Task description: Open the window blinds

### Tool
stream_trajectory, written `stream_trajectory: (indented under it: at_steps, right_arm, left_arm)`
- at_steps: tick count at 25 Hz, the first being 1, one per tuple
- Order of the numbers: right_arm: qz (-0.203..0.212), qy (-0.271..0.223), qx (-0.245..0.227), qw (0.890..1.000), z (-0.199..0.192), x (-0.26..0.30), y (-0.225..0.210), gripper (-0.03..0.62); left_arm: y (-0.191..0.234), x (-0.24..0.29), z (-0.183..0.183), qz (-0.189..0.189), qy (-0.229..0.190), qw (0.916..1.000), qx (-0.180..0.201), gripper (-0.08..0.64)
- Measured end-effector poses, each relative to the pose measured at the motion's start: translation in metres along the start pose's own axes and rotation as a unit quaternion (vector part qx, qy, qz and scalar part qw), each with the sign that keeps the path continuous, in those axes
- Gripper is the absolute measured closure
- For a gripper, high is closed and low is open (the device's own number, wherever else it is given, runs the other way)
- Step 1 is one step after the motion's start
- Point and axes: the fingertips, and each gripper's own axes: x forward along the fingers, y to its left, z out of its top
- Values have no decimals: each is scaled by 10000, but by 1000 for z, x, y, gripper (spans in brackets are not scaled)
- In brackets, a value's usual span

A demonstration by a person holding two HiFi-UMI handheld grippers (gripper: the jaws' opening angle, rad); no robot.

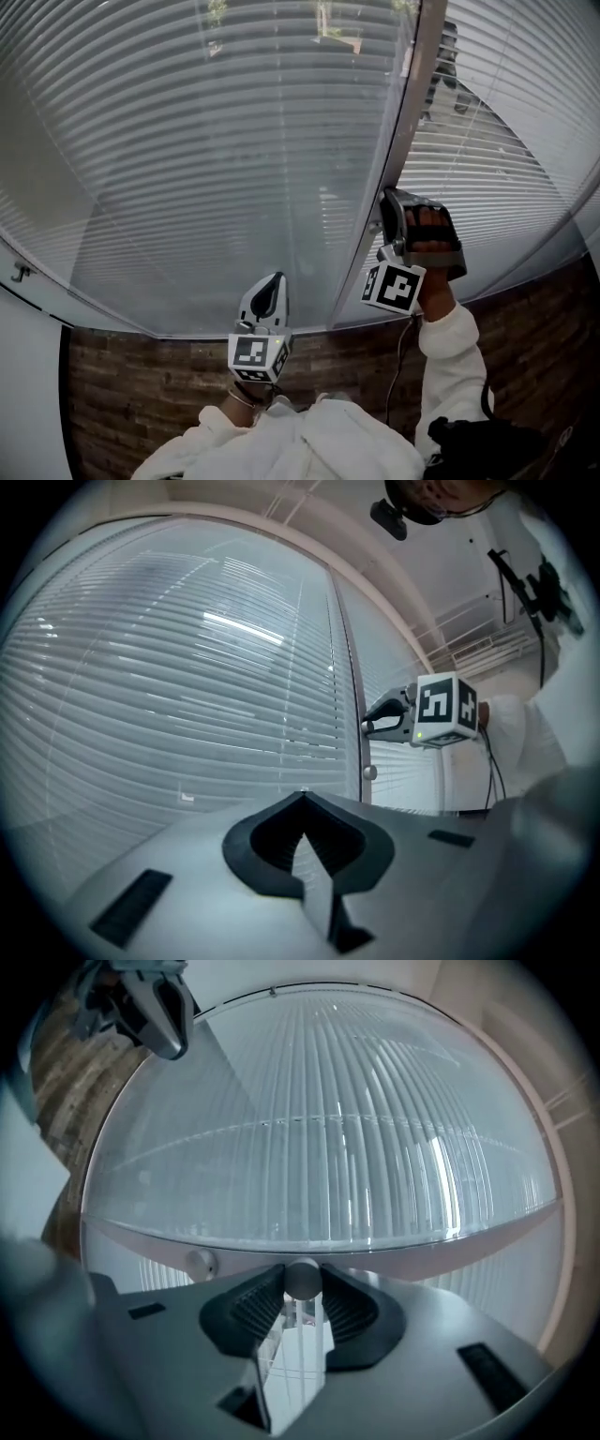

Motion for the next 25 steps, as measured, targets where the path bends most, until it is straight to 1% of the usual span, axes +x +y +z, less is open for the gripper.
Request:
stream_trajectory:
  at_steps: [1, 3, 4, 6, 7, 8, 9, 10, 11, 12, 15, 17, 19, 20, 21, 22, 24, 25]
  right_arm:
    - [23, -23, 250, 9997, 1, 0, -1, 464]
    - [168, -105, 979, 9950, 1, 0, -2, 463]
    - [263, -136, 1388, 9899, 1, 0, -3, 464]
    - [418, -155, 2199, 9745, -1, 1, -5, 465]
    - [484, -156, 2615, 9638, -1, 1, -6, 465]
    - [544, -162, 3054, 9505, -2, 1, -7, 465]
    - [592, -175, 3508, 9344, -2, 1, -8, 465]
    - [625, -195, 3965, 9157, -3, 0, -8, 465]
    - [648, -229, 4424, 8942, -4, 0, -9, 465]
    - [669, -284, 4888, 8693, -5, 1, -10, 465]
    - [769, -495, 6161, 7823, -11, 3, -13, 465]
    - [816, -615, 6781, 7278, -16, 3, -12, 465]
    - [822, -740, 7295, 6750, -18, 3, -11, 465]
    - [823, -806, 7546, 6460, -18, 3, -11, 465]
    - [832, -878, 7810, 6127, -20, 3, -11, 465]
    - [851, -957, 8085, 5744, -21, 3, -12, 465]
    - [896, -1081, 8592, 4920, -23, 5, -11, 465]
    - [904, -1122, 8797, 4531, -24, 5, -11, 465]
  left_arm:
    - [0, -1, -1, 1, 5, 10000, -3, 563]
    - [-1, -2, -1, -1, 10, 10000, -16, 563]
    - [-1, -2, -1, -1, 5, 10000, -14, 563]
    - [0, -2, 1, 13, -14, 10000, 1, 563]
    - [1, -2, 2, 30, -21, 10000, -1, 563]
    - [2, -3, 2, 49, -26, 10000, -12, 563]
    - [3, -4, 2, 66, -30, 10000, -26, 563]
    - [3, -5, 2, 79, -35, 10000, -35, 563]
    - [3, -5, 2, 85, -42, 9999, -36, 563]
    - [2, -6, 2, 90, -53, 9999, -30, 563]
    - [3, -7, 1, 128, -99, 9999, 8, 563]
    - [2, -10, 0, 135, -75, 9999, -10, 563]
    - [3, -14, -2, 158, -43, 9999, -42, 563]
    - [3, -15, -2, 168, -22, 9998, -62, 563]
    - [2, -16, -3, 168, 9, 9998, -90, 563]
    - [1, -17, -3, 167, 35, 9998, -112, 563]
    - [3, -18, -5, 195, 31, 9998, -104, 563]
    - [5, -19, -7, 220, 8, 9997, -85, 563]
